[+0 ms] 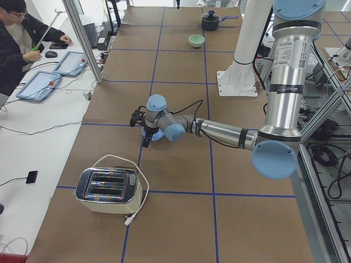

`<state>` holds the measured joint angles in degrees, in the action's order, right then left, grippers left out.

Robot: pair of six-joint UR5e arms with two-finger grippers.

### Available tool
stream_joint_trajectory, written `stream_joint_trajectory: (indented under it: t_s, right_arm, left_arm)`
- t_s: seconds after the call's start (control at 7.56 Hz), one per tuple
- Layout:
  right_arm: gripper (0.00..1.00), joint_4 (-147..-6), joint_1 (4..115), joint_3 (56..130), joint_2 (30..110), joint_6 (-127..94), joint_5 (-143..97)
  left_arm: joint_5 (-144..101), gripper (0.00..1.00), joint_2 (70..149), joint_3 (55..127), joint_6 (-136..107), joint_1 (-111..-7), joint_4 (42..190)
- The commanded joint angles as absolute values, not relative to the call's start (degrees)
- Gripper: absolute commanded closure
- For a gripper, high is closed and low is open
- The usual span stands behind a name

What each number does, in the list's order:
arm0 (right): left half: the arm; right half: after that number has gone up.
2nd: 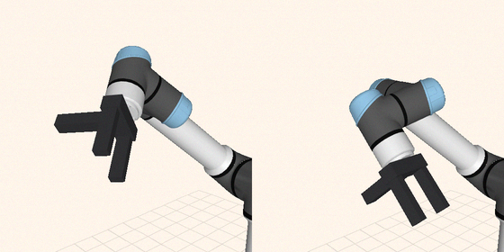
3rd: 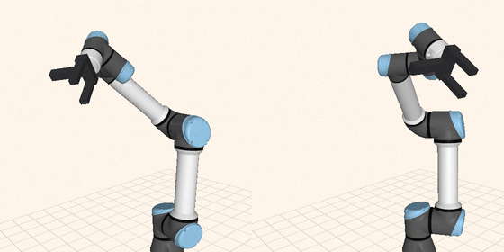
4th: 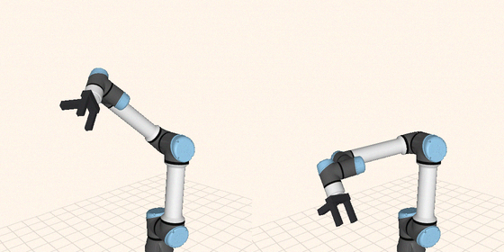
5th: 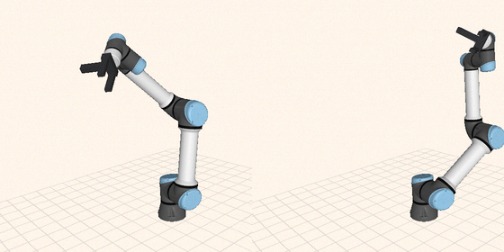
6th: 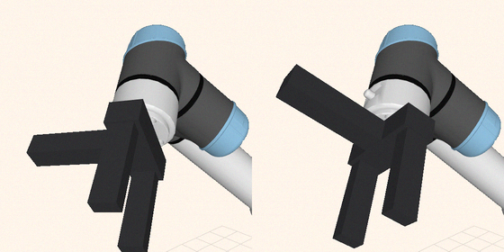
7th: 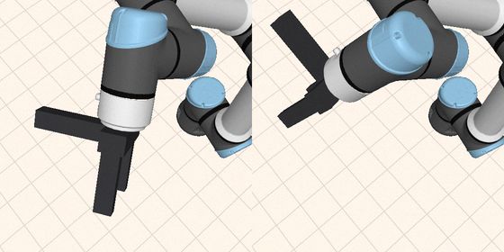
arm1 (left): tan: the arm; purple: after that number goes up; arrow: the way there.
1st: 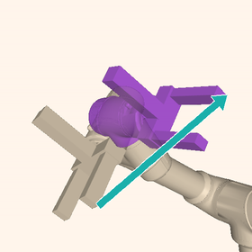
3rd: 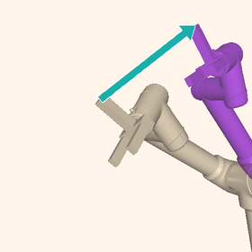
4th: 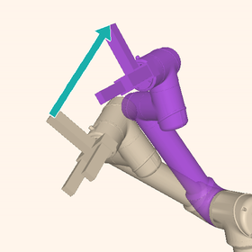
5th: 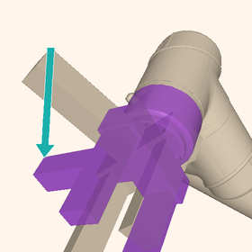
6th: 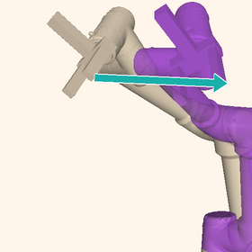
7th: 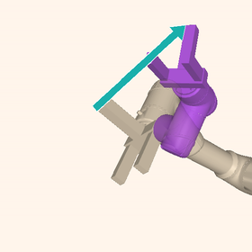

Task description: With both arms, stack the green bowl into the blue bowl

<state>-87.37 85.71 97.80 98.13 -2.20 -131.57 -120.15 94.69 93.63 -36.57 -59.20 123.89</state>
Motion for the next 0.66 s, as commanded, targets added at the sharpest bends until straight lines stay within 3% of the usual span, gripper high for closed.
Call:
stream_joint_trajectory:
  t_s: [0.0, 0.13, 0.26, 0.4, 0.53]
  right_arm:
    - [0.00, -87.4, 85.8, 97.9, 98.2, -2.2, -131.6]
    - [0.00, -87.4, 85.8, 97.9, 98.2, -2.1, -131.6]
    - [0.00, -87.4, 85.8, 98.0, 98.2, -2.1, -131.6]
    - [0.00, -86.5, 85.7, 97.9, 98.3, -2.1, -131.6]
    - [0.00, -84.8, 85.8, 97.7, 98.5, -2.1, -131.6]
  left_arm:
    - [-119.4, 0.28, 98.3, 90.1, -37.5, -56.5, 123.9]
    - [-119.4, 0.62, 98.6, 89.1, -37.3, -56.1, 124.0]
    - [-119.3, 0.86, 98.7, 88.6, -37.3, -55.6, 124.2]
    - [-119.3, 0.96, 99.0, 87.7, -37.2, -55.2, 124.7]
    - [-119.3, 1.00, 99.1, 85.9, -37.2, -55.1, 127.3]
